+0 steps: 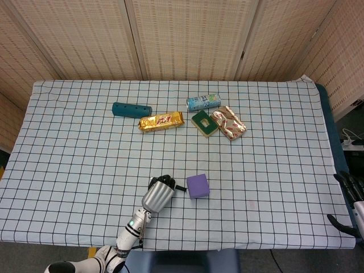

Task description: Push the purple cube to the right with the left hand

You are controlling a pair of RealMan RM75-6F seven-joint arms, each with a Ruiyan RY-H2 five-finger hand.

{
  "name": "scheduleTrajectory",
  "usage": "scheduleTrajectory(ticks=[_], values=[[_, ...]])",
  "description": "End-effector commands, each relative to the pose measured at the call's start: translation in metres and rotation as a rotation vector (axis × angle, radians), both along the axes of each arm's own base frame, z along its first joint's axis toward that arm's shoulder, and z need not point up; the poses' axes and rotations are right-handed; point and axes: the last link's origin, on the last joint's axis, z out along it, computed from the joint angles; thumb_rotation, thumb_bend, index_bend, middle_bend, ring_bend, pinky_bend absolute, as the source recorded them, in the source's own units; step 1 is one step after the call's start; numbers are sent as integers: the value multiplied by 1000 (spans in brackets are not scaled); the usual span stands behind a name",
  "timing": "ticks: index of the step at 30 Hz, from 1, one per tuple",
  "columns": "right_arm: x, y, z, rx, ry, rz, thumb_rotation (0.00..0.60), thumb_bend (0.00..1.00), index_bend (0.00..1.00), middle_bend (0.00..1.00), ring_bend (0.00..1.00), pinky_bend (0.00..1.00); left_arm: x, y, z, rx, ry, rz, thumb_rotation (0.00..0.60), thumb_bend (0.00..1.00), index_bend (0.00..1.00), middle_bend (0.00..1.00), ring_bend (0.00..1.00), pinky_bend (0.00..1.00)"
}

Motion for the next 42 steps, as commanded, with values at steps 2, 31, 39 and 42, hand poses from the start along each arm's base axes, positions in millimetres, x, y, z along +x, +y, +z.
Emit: scheduleTrajectory(ticks=[2,31,39,42], values=[[0,2,-1,7,4,5,600,129,0,0,0,0,-7,1,9,30,3,10,600,567,820,838,750,1000],[0,1,-1,41,-19,14,600,129,0,0,0,0,51,-13,-7,39,17,0,600,567,816,844,750,1000],[-2,3,5,15,-30,6,600,129,0,0,0,0,71,-5,-17,-23,34,-34,600,568,815,844,750,1000],[-2,2,6,11,-28,1,600,129,0,0,0,0,77,-3,-18,-38,22,-43,600,567,816,844,750,1000]])
